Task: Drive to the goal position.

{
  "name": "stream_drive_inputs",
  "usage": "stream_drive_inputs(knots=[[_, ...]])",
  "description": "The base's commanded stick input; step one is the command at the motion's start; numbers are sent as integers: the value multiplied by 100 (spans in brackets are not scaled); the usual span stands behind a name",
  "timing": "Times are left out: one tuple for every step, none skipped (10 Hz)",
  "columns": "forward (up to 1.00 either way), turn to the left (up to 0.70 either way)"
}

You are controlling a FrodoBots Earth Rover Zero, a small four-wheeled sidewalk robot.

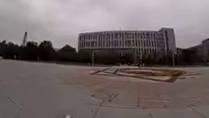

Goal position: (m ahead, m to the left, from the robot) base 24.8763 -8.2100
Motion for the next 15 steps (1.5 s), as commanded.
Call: stream_drive_inputs(knots=[[70,0],[70,0],[70,0],[70,0],[70,0],[70,0],[70,0],[70,0],[70,0],[70,0],[70,0],[32,0],[0,0],[0,0],[0,0]])
